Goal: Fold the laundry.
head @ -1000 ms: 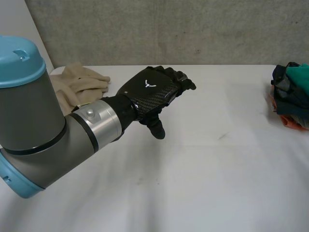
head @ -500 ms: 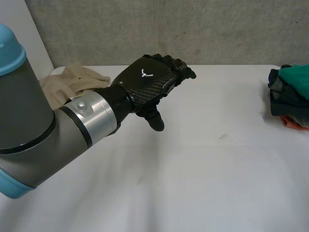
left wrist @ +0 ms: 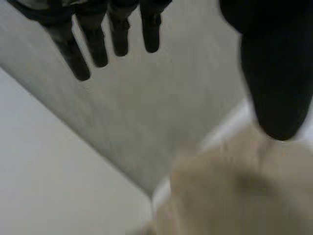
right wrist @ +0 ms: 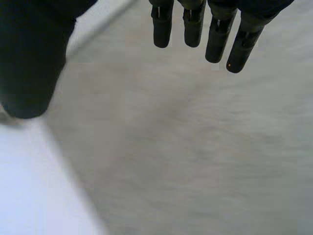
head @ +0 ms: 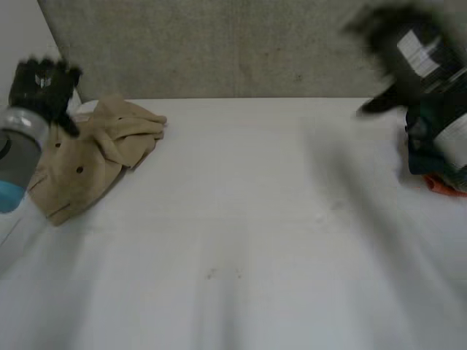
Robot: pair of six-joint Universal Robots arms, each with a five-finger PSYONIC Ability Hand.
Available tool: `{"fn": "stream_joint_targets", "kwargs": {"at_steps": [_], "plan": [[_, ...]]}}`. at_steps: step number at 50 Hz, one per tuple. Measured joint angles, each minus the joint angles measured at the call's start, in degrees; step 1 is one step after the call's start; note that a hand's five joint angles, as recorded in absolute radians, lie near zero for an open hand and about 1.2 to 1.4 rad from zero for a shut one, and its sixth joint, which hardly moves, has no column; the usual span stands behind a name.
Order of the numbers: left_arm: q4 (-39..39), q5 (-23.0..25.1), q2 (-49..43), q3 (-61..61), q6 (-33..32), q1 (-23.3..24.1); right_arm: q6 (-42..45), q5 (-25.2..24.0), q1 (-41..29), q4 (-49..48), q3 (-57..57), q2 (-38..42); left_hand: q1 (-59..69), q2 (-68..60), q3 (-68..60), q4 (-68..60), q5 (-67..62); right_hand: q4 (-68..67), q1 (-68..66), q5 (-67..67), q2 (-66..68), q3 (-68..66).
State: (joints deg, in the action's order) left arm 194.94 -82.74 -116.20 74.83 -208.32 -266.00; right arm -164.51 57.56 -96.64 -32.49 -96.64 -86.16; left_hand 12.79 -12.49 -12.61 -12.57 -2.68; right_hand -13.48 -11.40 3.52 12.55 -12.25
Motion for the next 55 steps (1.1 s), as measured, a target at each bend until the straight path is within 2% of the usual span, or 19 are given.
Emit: {"fn": "stream_joint_targets", "kwargs": {"at_steps": [4,8,16,19,20,21,22,23,25,33,34,39,40,42,50,52,53,54,55], "plan": [[-2.2,8.0,-10.7,-3.0,-6.1,-6.2,3.9,-0.3,-6.5,5.1,-4.5,4.8,0.0,0.0,0.0,0.0,0.0,0.0,0.0,0.0,0.0,0.0],[-3.4,13.1,-17.2,-5.7,-8.5,-8.8,8.8,2.3,-9.2,9.8,-6.0,9.9,0.0,0.0,0.0,0.0,0.0,0.0,0.0,0.0,0.0,0.0],[-3.4,16.3,-24.3,-10.7,-8.2,-9.4,15.2,7.6,-9.9,13.5,-8.3,14.8,0.4,-0.4,-0.2,-0.2,-0.3,0.0,0.0,0.0,0.0,0.0],[-3.2,16.4,-26.3,-12.6,-7.9,-9.1,15.8,8.3,-9.7,13.6,-9.0,15.1,8.5,-8.1,-7.8,-7.2,-7.3,0.0,0.0,0.0,0.0,0.0],[-3.2,16.4,-26.8,-13.1,-7.8,-9.0,15.9,8.4,-9.7,13.5,-9.2,15.1,20.6,-19.5,-19.2,-18.9,-17.7,0.0,0.0,0.0,0.0,0.0],[-3.2,16.4,-27.4,-13.8,-7.7,-8.9,15.9,8.5,-9.6,13.5,-9.4,15.1,23.2,-21.5,-21.2,-21.4,-19.9,0.0,0.0,0.0,0.0,0.0],[-3.1,16.3,-27.8,-14.2,-7.6,-8.7,15.8,8.6,-9.6,13.4,-9.5,15.0,33.0,-32.3,-32.0,-31.1,-28.3,0.0,0.0,0.0,0.0,0.0],[-3.0,16.2,-28.0,-14.5,-7.6,-8.5,15.8,8.6,-9.5,13.3,-9.6,15.0,33.0,-32.3,-32.0,-31.1,-28.3,0.0,0.0,0.0,0.0,0.0],[-2.4,16.0,-28.1,-14.9,-7.4,-7.7,15.5,8.5,-9.4,13.1,-9.8,14.9,51.0,-50.8,-49.7,-50.7,-47.9,0.0,0.0,0.0,0.0,0.0],[2.8,14.7,-18.8,-9.9,-4.4,-2.2,14.7,8.7,-9.0,12.6,-9.9,14.4,52.3,-55.6,-54.3,-55.6,-51.8,0.0,0.0,0.0,0.0,0.0],[5.2,14.6,-13.3,-6.6,-1.6,0.8,14.6,9.3,-8.6,12.5,-9.8,14.2,52.3,-55.6,-54.3,-55.9,-51.8,0.0,0.0,0.0,0.0,0.0],[8.2,14.9,-3.3,-0.3,5.4,8.8,14.4,11.9,-7.3,12.2,-9.3,13.9,52.3,-56.0,-55.1,-56.1,-51.8,0.0,0.0,0.0,0.0,0.0],[8.2,14.9,-3.3,-0.3,5.4,8.8,14.4,11.9,-7.3,12.2,-9.3,13.9,52.3,-56.0,-55.1,-56.1,-51.8,0.0,0.0,0.0,0.0,0.0],[8.7,15.5,0.7,2.5,9.6,14.2,13.8,14.4,-6.0,12.1,-8.8,13.4,52.3,-56.2,-55.3,-56.1,-51.8,0.0,0.0,0.0,0.0,0.0],[8.1,17.6,1.0,7.0,17.9,27.8,10.8,18.4,-2.9,11.8,-7.6,12.3,52.0,-55.9,-55.2,-55.9,-52.1,0.0,0.0,0.0,0.0,0.0],[7.8,18.0,-0.4,7.5,19.0,30.8,10.1,18.6,-2.4,11.8,-7.5,12.2,25.1,-27.8,-27.9,-27.7,-27.8,0.0,0.0,0.0,0.0,0.0],[7.6,18.0,-0.8,7.6,19.3,31.6,9.9,18.6,-2.3,11.8,-7.4,12.2,25.1,-27.8,-27.9,-27.7,-27.8,0.0,0.0,0.0,0.0,0.0],[7.5,18.0,-1.1,7.7,19.5,32.3,9.8,18.5,-2.2,11.8,-7.4,12.3,3.5,-8.6,-9.0,-8.3,-8.3,0.0,0.0,0.0,0.0,0.0],[7.4,17.9,-1.2,7.8,19.6,32.7,9.7,18.5,-2.1,11.8,-7.4,12.3,-0.5,-3.0,-3.7,-3.2,-3.0,0.0,0.0,0.0,0.0,0.0]]}}
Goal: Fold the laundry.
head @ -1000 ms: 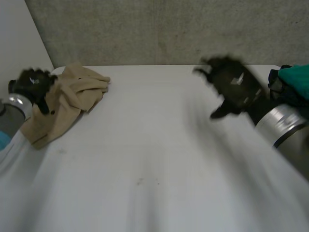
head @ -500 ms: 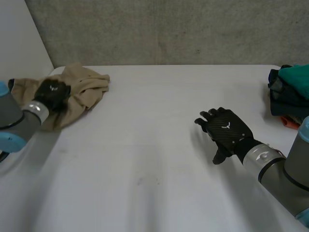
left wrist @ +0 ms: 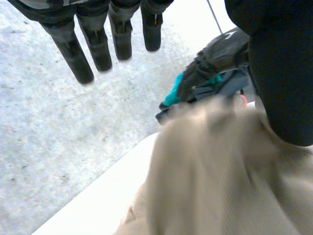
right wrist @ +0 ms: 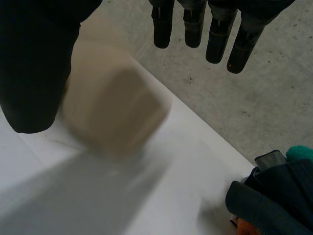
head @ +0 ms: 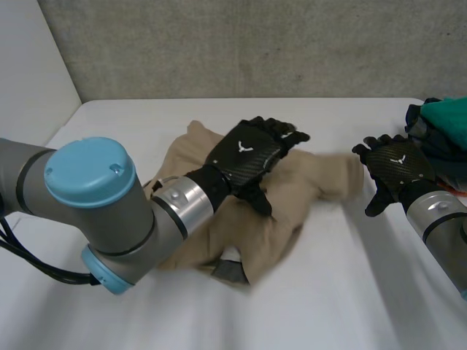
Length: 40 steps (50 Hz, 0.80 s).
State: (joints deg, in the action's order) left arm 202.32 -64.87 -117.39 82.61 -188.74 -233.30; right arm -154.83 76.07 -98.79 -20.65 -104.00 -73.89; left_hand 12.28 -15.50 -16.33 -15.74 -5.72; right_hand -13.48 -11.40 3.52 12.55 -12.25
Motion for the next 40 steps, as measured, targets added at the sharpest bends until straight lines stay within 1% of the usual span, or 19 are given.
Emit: {"fn": "stream_joint_targets", "kwargs": {"at_steps": [2,5,10,11,12,14,15,18,21,23,24,25,26,27,29,34,35,39,40], "plan": [[-0.3,-0.6,0.4,0.2,0.1,0.1,-0.1,-0.1,0.0,0.0,0.0,0.0,-1.0,2.6,3.2,2.8,2.8,0.0,0.0,0.0,0.0,0.0],[-1.6,-2.7,2.2,0.9,-0.3,-1.7,-0.1,-0.3,0.0,0.1,0.0,0.1,-1.0,3.3,3.7,3.6,3.1,0.0,0.0,0.0,0.0,0.0],[-6.2,-7.8,6.5,4.1,-2.6,-7.4,0.0,-0.6,-0.3,0.2,0.0,0.2,-1.0,3.3,3.8,3.6,3.1,0.0,0.0,0.0,0.0,0.0],[-6.7,-8.1,6.8,4.5,-2.9,-7.8,0.0,-0.6,-0.3,0.3,0.0,0.2,-1.0,3.3,3.8,3.6,3.1,0.0,0.0,0.0,0.0,0.0],[-8.7,-9.8,7.9,6.0,-4.5,-9.4,0.0,-0.7,-0.4,0.3,0.0,0.2,-1.0,3.3,3.8,3.6,3.1,0.0,0.0,0.0,0.0,0.0],[-10.6,-11.3,8.7,7.5,-6.1,-10.6,0.0,-0.7,-0.4,0.3,0.0,0.2,-1.0,3.3,3.8,3.6,3.1,0.0,0.0,0.0,0.0,0.0],[-12.5,-12.9,9.4,9.2,-8.2,-11.7,0.0,-0.7,-0.5,0.4,0.0,0.2,-1.0,3.3,3.7,3.6,3.1,0.0,0.0,0.0,0.0,0.0],[-15.1,-16.1,9.9,12.1,-11.5,-13.3,0.1,-0.8,-0.6,0.4,0.0,0.2,-0.9,3.3,3.7,3.6,3.1,0.0,0.0,0.0,0.0,0.0],[-17.0,-21.0,10.1,15.0,-14.5,-15.0,0.1,-0.8,-0.7,0.5,0.0,0.2,-0.9,3.3,3.7,3.6,3.1,0.0,0.0,0.0,0.0,0.0],[-17.5,-24.0,10.0,16.3,-15.4,-15.7,0.1,-0.8,-0.7,0.5,0.0,0.3,-0.9,3.3,3.7,3.6,3.1,0.0,0.0,0.0,0.0,0.0],[-17.5,-24.0,10.0,16.3,-15.4,-15.7,0.1,-0.8,-0.7,0.5,0.0,0.3,-0.9,3.3,3.7,3.6,3.1,0.0,0.0,0.0,0.0,0.0],[-17.5,-27.7,9.7,17.6,-16.0,-16.4,0.1,-0.8,-0.7,0.5,0.0,0.3,-0.9,3.3,3.7,3.6,3.1,0.0,0.0,0.0,0.0,0.0],[-17.5,-27.7,9.7,17.6,-16.0,-16.4,0.1,-0.8,-0.7,0.5,0.0,0.3,-0.9,3.3,3.7,3.6,3.1,0.0,0.0,0.0,0.0,0.0],[-17.4,-29.6,9.5,18.1,-16.2,-16.7,0.1,-0.9,-0.8,0.6,-0.1,0.5,-0.9,3.3,3.7,3.6,3.1,0.0,0.0,0.0,0.0,0.0],[-17.0,-31.4,9.1,18.6,-16.3,-17.0,0.1,-0.9,-0.8,0.6,-0.1,0.6,-0.9,3.3,3.7,3.6,3.1,0.0,0.0,0.0,0.0,0.0],[-16.6,-32.3,8.0,18.9,-16.3,-17.3,0.2,-0.9,-0.9,0.6,-0.2,0.7,-0.9,3.3,3.7,3.6,3.1,0.0,0.0,0.0,0.0,0.0],[-16.5,-32.3,7.4,18.8,-16.3,-17.3,0.2,-1.0,-0.9,0.6,-0.2,0.7,4.1,-0.7,0.3,-0.3,-0.4,0.0,0.0,0.0,0.0,0.0],[-16.4,-32.0,6.1,18.5,-16.2,-17.4,0.2,-1.0,-0.8,0.6,-0.3,0.7,4.1,-0.7,0.3,-0.3,-0.4,0.0,0.0,0.0,0.0,0.0],[-16.4,-31.8,5.8,18.4,-16.2,-17.4,0.2,-0.9,-0.8,0.6,-0.3,0.7,16.3,-11.9,-11.1,-11.8,-11.8,0.0,0.0,0.0,0.0,0.0]]}}
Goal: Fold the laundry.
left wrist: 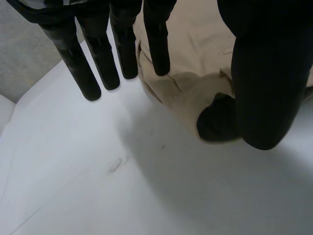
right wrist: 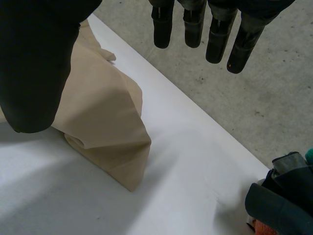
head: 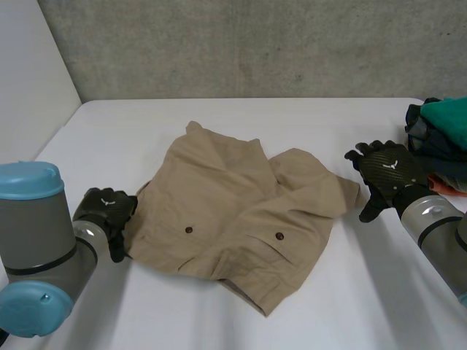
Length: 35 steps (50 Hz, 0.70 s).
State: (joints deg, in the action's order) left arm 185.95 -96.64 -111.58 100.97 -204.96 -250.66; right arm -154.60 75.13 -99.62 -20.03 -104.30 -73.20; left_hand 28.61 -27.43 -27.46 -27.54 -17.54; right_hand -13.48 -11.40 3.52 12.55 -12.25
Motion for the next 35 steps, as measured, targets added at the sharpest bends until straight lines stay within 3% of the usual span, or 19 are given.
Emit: {"fn": "stream_joint_targets", "kwargs": {"at_steps": [1,2,3,4,6,16,24,29,35], "plan": [[0.0,0.1,-0.1,-0.1,0.0,0.0,0.0,0.0,0.0,0.0,0.0,0.0,0.0,0.0,0.0,0.0,0.0,0.0,0.0,0.0,0.0,0.0],[0.0,0.6,-0.5,-0.2,0.1,0.0,0.0,0.0,0.0,0.0,0.0,0.0,14.8,-13.2,-13.1,-13.2,-12.8,0.0,0.0,0.0,0.0,0.0],[0.1,0.8,-0.7,-0.3,0.1,0.0,0.0,0.1,0.0,0.0,0.0,0.0,14.8,-13.2,-13.1,-13.2,-12.8,0.0,0.0,0.0,0.0,0.0],[0.1,1.1,-0.8,-0.4,0.1,0.0,0.0,0.1,0.0,0.0,0.0,0.0,25.2,-25.3,-24.4,-24.5,-23.9,0.0,0.0,0.0,0.0,0.0],[0.2,2.4,-1.3,-0.8,0.1,0.0,-0.1,0.2,0.0,0.0,0.0,0.0,32.2,-38.4,-38.1,-38.5,-37.6,0.0,0.0,0.0,0.0,0.0],[1.6,3.9,0.2,-7.1,-0.3,-2.7,-0.1,0.5,0.3,0.0,0.0,-0.4,34.6,-40.9,-40.6,-41.1,-39.9,0.0,0.0,0.0,0.0,0.0],[10.7,2.7,5.7,-23.8,-1.9,-5.1,-0.1,1.0,0.4,0.0,0.1,-1.0,34.6,-40.9,-40.6,-41.1,-39.9,0.0,0.0,0.0,0.0,0.0],[17.3,2.8,6.2,-31.8,-2.4,-0.5,-0.2,1.2,0.5,-0.1,0.1,-1.7,35.1,-41.0,-40.6,-41.1,-39.9,0.0,0.0,0.0,0.0,0.0],[21.3,5.7,1.8,-36.9,-2.0,11.4,-0.2,1.2,0.6,-0.1,0.0,-2.1,35.1,-41.0,-40.6,-41.1,-40.2,0.0,0.0,0.0,0.0,0.0]]}}
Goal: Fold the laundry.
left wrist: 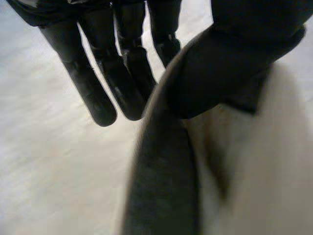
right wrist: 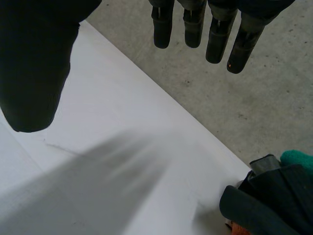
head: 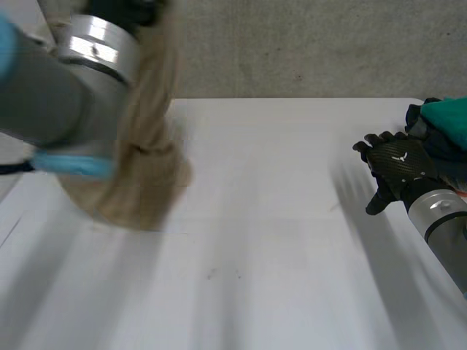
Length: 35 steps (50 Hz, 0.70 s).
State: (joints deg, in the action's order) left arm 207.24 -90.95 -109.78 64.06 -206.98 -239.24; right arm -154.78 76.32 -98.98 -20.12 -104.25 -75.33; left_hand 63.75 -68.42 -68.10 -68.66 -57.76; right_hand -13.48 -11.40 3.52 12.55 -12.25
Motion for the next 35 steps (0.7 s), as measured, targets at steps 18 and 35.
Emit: {"fn": "stream_joint_targets", "kwargs": {"at_steps": [18,35], "plan": [[-3.1,10.5,-14.8,8.1,11.1,21.2,0.1,1.9,1.8,-0.1,1.5,0.2,-49.7,53.6,53.2,54.0,53.6,0.0,0.0,0.0,0.0,0.0],[-7.3,9.6,1.2,15.4,11.3,13.3,0.3,2.4,1.4,6.5,5.6,0.1,-49.7,53.9,53.3,54.2,53.6,0.0,0.0,0.0,0.0,0.0]]}}
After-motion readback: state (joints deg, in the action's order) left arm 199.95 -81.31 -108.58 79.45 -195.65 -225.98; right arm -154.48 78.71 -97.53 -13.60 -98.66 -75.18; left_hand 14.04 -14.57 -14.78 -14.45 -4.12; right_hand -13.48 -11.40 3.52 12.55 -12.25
